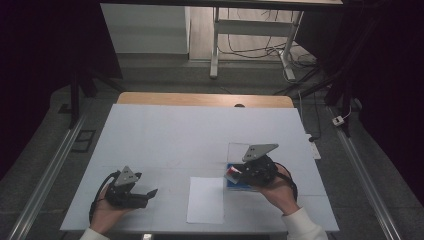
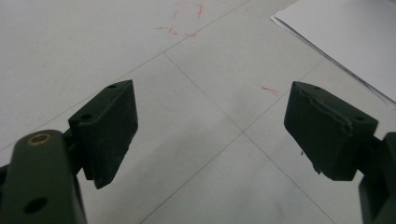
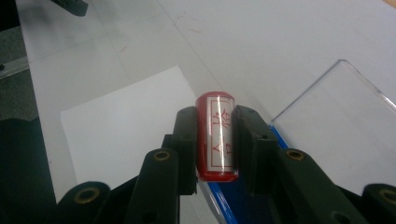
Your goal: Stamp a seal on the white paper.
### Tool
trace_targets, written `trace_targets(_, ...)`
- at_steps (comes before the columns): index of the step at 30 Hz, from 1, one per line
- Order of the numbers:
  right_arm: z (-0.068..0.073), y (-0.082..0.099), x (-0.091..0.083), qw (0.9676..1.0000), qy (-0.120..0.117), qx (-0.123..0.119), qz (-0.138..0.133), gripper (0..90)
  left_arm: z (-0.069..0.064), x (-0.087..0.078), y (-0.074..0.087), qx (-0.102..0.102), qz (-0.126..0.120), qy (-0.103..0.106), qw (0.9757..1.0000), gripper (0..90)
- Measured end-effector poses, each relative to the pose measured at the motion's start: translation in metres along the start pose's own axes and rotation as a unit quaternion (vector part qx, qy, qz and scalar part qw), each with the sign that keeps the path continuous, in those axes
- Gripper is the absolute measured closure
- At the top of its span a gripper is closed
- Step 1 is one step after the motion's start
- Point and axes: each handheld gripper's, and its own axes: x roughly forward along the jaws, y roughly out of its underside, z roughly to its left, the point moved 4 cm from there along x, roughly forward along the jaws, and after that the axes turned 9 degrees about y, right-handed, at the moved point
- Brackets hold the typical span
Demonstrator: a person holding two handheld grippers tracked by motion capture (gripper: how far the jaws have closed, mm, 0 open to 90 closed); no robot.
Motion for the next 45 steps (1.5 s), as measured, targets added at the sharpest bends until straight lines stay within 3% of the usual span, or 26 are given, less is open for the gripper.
trace_targets(9, 0.012, -0.002, 0.007, 0.9997, -0.009, -0.018, 0.009, 70.5, 0.0, 0.0, 0.0, 0.001, 0.0, 0.0, 1.0, 17.9)
trace_targets(33, 0.034, -0.008, 0.019, 0.9986, -0.034, -0.04, 0.006, 70.5, -0.001, 0.0, 0.0, 0.0, -0.002, 0.0, 1.0, 18.0)
trace_targets(45, 0.051, -0.01, 0.034, 0.9969, -0.046, -0.061, 0.02, 70.5, -0.001, 0.0, 0.0, 0.001, -0.001, -0.001, 1.0, 18.0)
